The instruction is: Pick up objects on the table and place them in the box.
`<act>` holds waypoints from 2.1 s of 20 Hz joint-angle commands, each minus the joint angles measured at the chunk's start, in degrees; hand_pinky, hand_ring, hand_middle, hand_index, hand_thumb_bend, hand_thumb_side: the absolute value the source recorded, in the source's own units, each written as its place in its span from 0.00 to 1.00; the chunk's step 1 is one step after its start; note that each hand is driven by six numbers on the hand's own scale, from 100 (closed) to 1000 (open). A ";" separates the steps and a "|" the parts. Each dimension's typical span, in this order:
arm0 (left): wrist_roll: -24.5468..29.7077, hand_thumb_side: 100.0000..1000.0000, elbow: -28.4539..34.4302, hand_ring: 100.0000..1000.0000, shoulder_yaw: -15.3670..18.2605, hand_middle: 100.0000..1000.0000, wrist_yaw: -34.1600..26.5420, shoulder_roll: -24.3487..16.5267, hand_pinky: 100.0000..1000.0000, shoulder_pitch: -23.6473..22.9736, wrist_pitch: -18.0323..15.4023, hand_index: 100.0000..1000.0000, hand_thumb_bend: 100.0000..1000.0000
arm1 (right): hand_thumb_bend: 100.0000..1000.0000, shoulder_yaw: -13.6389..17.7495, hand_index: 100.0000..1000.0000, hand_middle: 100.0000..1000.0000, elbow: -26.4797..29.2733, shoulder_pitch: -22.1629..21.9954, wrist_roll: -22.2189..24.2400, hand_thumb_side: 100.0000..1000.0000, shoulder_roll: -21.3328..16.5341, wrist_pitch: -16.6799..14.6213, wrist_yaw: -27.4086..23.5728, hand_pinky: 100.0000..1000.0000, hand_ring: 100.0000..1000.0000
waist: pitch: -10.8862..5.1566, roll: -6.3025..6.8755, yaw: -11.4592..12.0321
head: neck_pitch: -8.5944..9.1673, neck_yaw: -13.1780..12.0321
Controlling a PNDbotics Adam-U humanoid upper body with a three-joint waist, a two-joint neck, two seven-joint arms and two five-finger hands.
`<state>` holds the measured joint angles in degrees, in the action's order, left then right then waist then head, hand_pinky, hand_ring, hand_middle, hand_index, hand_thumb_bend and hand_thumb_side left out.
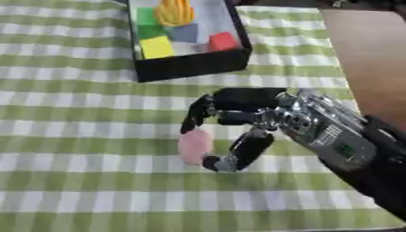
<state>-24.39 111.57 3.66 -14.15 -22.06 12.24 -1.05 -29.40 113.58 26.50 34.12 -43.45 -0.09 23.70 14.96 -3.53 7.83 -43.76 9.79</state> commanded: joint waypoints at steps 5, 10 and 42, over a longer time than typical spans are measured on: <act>0.09 0.67 0.64 0.79 0.16 0.77 -0.10 -0.16 0.82 0.46 0.04 0.78 0.02 | 0.25 0.35 0.78 0.69 0.76 -0.18 -1.36 0.09 0.72 1.25 5.03 0.79 0.73 | -1.40 0.76 0.20 | 0.21 0.23; 0.20 0.67 0.67 0.79 0.17 0.77 -0.17 -0.01 0.82 0.45 0.04 0.78 0.02 | 0.26 0.44 0.79 0.69 0.22 -0.21 -3.13 0.07 1.14 0.86 7.00 0.79 0.73 | -1.10 0.77 0.24 | 0.38 0.27; 0.74 0.69 0.62 0.79 0.31 0.78 -0.16 0.14 0.82 0.20 0.13 0.79 0.01 | 0.00 6.82 0.57 0.44 0.85 0.01 -10.49 0.00 -1.33 5.10 -4.89 0.76 0.62 | -1.43 0.33 -0.17 | 1.31 -0.17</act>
<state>-23.79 111.57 3.67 -14.52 -20.65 12.15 -0.94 -24.56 112.54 25.69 23.81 -42.31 4.76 20.79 14.98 -3.53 7.74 -43.17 9.76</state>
